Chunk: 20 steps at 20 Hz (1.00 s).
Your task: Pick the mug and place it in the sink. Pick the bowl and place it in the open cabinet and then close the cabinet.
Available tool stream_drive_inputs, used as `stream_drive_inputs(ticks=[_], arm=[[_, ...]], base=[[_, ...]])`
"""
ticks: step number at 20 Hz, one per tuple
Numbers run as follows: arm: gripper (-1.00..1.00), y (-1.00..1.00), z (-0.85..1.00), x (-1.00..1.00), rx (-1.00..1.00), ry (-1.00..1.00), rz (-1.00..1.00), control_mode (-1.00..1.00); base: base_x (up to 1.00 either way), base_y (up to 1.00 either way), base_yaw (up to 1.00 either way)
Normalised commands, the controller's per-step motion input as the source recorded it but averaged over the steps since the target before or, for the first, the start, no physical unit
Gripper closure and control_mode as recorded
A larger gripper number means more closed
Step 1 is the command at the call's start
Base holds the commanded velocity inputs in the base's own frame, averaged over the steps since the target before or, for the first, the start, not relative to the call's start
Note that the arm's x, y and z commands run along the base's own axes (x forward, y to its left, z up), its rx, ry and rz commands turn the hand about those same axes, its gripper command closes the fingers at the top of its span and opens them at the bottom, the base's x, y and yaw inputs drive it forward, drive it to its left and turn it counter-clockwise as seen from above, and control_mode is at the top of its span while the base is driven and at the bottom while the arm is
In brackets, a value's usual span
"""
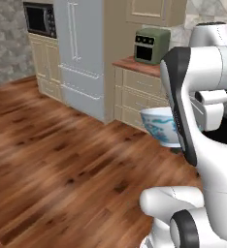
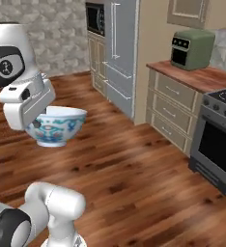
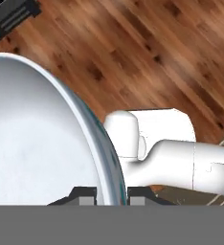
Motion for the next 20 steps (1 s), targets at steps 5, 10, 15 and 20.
stream_drive_inputs(ticks=[5, 10, 15, 20], arm=[[1.0, 0.0, 0.0, 0.0, 0.0, 0.0, 0.0, 1.0], [1.0, 0.0, 0.0, 0.0, 0.0, 0.0, 0.0, 1.0], [1.0, 0.0, 0.0, 0.0, 0.0, 0.0, 0.0, 1.0], [1.0, 0.0, 0.0, 0.0, 0.0, 0.0, 0.0, 1.0]], base=[[0.0, 0.09, -0.99], [0.0, 0.06, -1.0], [0.0, 0.04, -1.0], [0.0, 0.0, -0.94]])
